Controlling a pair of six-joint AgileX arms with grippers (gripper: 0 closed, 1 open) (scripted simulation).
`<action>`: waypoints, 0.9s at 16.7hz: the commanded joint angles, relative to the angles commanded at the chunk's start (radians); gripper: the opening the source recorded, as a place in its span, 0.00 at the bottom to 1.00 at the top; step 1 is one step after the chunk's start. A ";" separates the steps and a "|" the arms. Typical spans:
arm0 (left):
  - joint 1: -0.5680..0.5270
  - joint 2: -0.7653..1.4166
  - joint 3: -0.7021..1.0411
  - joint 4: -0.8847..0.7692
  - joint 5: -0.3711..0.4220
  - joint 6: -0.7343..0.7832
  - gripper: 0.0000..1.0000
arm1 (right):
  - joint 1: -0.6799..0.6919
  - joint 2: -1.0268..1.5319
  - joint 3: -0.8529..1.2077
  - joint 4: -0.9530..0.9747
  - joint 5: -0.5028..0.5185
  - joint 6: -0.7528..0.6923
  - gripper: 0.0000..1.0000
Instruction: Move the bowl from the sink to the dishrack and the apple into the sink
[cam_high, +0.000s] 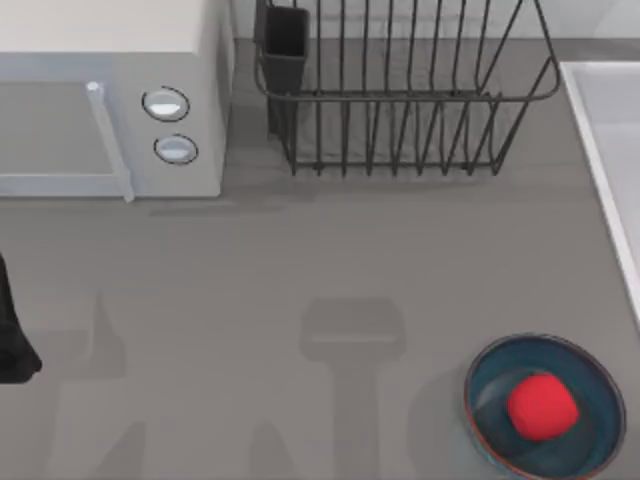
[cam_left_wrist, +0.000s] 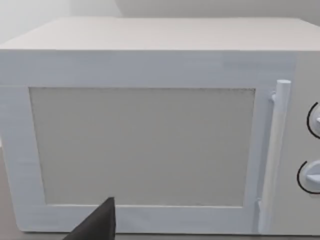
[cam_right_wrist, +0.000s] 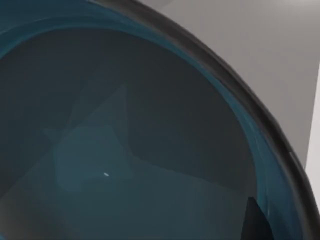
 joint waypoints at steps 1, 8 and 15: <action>0.000 0.000 0.000 0.000 0.000 0.000 1.00 | -0.001 -0.002 -0.001 -0.001 0.000 -0.001 0.00; 0.000 0.000 0.000 0.000 0.000 0.000 1.00 | 0.067 0.007 0.017 0.061 0.037 0.047 0.00; 0.000 0.000 0.000 0.000 0.000 0.000 1.00 | 0.558 0.073 0.063 0.466 0.283 0.307 0.00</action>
